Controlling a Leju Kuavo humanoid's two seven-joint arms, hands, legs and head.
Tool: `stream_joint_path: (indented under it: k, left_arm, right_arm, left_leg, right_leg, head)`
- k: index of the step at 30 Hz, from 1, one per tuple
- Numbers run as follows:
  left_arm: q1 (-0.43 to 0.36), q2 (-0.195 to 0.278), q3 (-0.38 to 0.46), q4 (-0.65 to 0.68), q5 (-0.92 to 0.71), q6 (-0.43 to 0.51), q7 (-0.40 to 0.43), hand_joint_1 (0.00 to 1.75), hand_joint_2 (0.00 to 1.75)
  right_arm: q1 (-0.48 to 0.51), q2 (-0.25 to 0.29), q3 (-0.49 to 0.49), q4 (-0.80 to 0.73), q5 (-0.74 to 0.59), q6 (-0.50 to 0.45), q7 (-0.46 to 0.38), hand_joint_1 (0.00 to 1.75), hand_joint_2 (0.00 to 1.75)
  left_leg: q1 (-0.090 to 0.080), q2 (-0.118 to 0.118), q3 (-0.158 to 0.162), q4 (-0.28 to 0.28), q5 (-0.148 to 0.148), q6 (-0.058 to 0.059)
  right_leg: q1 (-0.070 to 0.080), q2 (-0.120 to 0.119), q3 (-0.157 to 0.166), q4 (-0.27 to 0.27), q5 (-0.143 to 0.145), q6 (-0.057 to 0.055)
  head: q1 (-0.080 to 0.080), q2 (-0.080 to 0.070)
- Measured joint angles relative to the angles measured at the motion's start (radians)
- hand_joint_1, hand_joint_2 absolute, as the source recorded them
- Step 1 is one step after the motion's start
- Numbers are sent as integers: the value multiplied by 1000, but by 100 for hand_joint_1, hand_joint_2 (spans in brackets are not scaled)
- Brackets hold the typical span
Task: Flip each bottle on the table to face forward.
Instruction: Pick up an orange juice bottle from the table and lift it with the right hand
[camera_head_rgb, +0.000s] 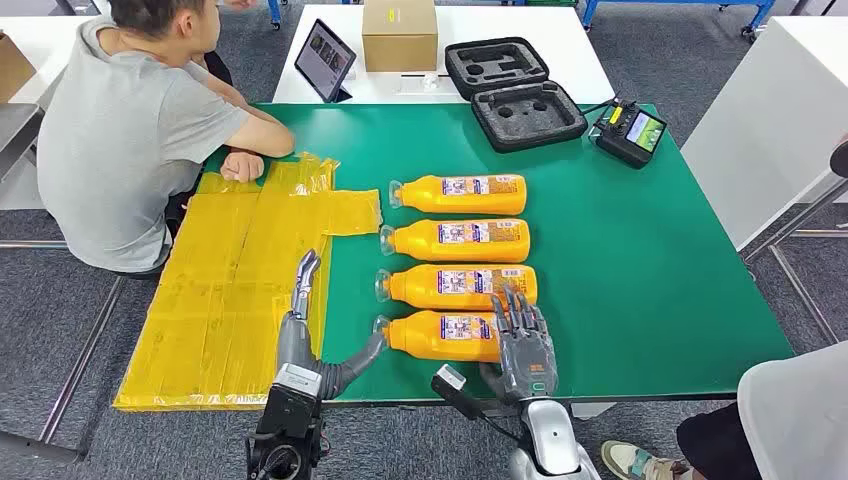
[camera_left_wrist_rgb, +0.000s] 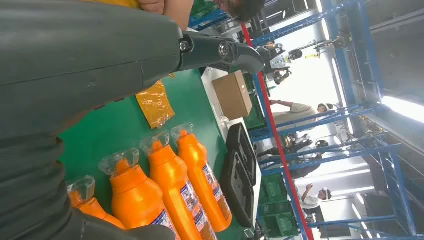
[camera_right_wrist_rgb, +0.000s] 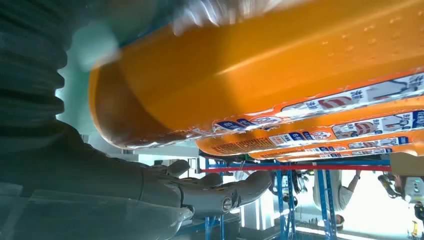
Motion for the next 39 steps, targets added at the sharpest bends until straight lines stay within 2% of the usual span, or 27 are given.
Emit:
stream_joint_path:
  k: [1,2,3,10,22,25,30,36,39]
  left_arm:
    - [-1,0,0,0,0,-1,0,0,175]
    - [-1,0,0,0,0,-2,0,0,175]
    - [-3,0,0,0,1,-4,0,0,175]
    - [-20,0,0,12,2,-11,0,0,175]
    - [-22,0,0,25,2,-18,0,0,175]
    - [-24,0,0,28,4,-23,0,0,175]
    - [-36,0,-1,34,12,-26,0,0,175]
    - [-52,-7,-9,34,13,-25,0,0,175]
    - [-54,-9,-14,33,15,-20,0,0,175]
  right_arm:
    - [-3,0,-1,5,-7,4,-2,119,175]
    - [-6,0,-1,9,-14,9,-5,133,175]
    - [-12,-1,-3,18,-28,20,-10,173,175]
    - [-63,-7,-12,79,-81,110,-31,175,175]
    - [-106,-19,-26,143,-129,145,-59,175,175]
    - [-114,-19,-36,153,-192,162,-121,175,175]
    - [-135,-19,-87,161,-437,272,-337,175,175]
    - [-144,-13,-116,163,-497,322,-397,175,175]
    - [-141,-7,-129,162,-585,381,-476,175,175]
  left_leg:
    - [0,0,0,0,0,0]
    - [0,0,1,0,0,0]
    - [0,0,1,0,0,0]
    - [0,0,9,-1,-3,-3]
    - [0,6,21,-1,-7,-2]
    - [0,9,26,-1,-10,0]
    - [0,22,37,-1,-18,1]
    - [2,28,45,-1,-22,0]
    - [3,28,47,-1,-23,-3]
  right_leg:
    - [0,0,0,0,0,0]
    - [0,0,0,0,0,0]
    - [0,0,-1,0,0,0]
    - [0,0,-1,-1,-4,0]
    - [0,5,9,-2,-6,0]
    - [0,8,13,-2,-6,-1]
    - [0,16,22,-3,-7,-1]
    - [2,20,29,-3,-9,-2]
    - [3,20,30,-3,-10,-4]
  head:
    - [0,0]
    - [0,0]
    - [0,0]
    - [0,0]
    - [0,0]
    - [0,0]
    - [1,0]
    - [0,0]
    - [0,0]
